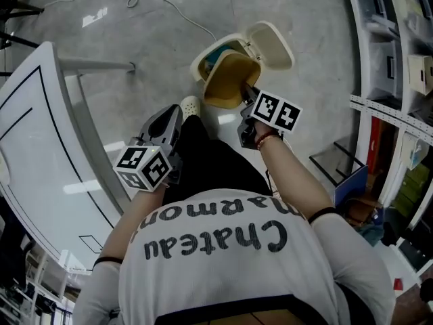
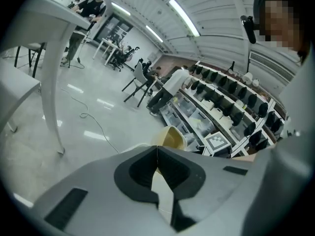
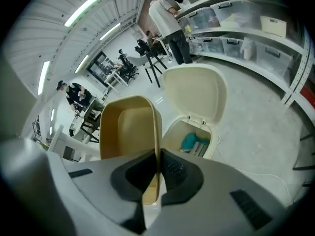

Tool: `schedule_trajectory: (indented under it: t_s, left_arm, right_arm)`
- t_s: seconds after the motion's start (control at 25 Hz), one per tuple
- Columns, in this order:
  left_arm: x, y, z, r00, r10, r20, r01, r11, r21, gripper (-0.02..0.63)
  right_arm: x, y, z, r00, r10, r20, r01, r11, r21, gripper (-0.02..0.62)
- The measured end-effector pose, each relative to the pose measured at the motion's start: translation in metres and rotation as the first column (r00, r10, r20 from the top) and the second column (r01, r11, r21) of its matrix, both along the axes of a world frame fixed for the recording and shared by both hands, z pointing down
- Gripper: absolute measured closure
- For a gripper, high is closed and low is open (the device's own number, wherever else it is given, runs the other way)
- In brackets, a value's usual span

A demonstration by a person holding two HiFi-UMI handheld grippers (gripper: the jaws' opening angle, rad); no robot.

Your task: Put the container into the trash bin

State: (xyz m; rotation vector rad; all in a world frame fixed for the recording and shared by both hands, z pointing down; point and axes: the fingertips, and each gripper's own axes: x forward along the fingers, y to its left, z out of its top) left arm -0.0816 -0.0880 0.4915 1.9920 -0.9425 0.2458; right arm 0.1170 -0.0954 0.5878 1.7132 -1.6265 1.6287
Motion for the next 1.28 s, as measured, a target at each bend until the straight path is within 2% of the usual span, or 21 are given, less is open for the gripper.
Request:
schedule_trajectory:
  t_s: [0.28, 0.4, 0.48, 0.6, 0.76, 0.88, 1.04, 1.28]
  left_arm:
    - [-0.004, 0.000, 0.040, 0.998, 0.057, -0.015, -0.058, 0.997, -0.057, 0.581]
    - [-0.010, -0.009, 0.061, 0.994, 0.101, -0.042, -0.102, 0.994, -0.034, 0.581]
    - [-0.014, -0.008, 0.076, 0.985, 0.165, -0.053, -0.165, 0.986, -0.002, 0.582]
    - [-0.011, -0.001, 0.078, 0.973, 0.219, -0.075, -0.219, 0.976, 0.005, 0.583]
    - [-0.002, -0.005, 0.063, 0.972, 0.209, -0.105, -0.208, 0.978, 0.017, 0.583]
    - [-0.007, -0.012, 0.064, 0.979, 0.150, -0.138, -0.151, 0.988, -0.001, 0.583]
    - [-0.019, -0.016, 0.074, 0.989, 0.099, -0.114, -0.102, 0.994, -0.025, 0.582]
    - [-0.027, -0.017, 0.081, 0.993, 0.066, -0.095, -0.070, 0.997, -0.044, 0.583]
  right_arm:
    - [0.012, -0.001, 0.053, 0.997, 0.008, -0.081, -0.014, 0.997, -0.077, 0.561]
    - [0.016, -0.003, 0.082, 0.989, 0.015, -0.146, -0.031, 0.994, -0.108, 0.561]
    - [0.019, 0.000, 0.099, 0.982, 0.027, -0.186, -0.051, 0.991, -0.126, 0.561]
    - [0.020, 0.006, 0.107, 0.979, 0.058, -0.193, -0.087, 0.985, -0.146, 0.561]
    - [0.023, 0.010, 0.110, 0.976, 0.042, -0.216, -0.079, 0.983, -0.166, 0.561]
    - [0.025, 0.012, 0.121, 0.971, 0.021, -0.240, -0.067, 0.980, -0.186, 0.561]
    - [0.024, 0.017, 0.135, 0.970, 0.026, -0.242, -0.080, 0.973, -0.215, 0.561]
    - [0.026, 0.014, 0.144, 0.975, 0.042, -0.218, -0.093, 0.968, -0.232, 0.561]
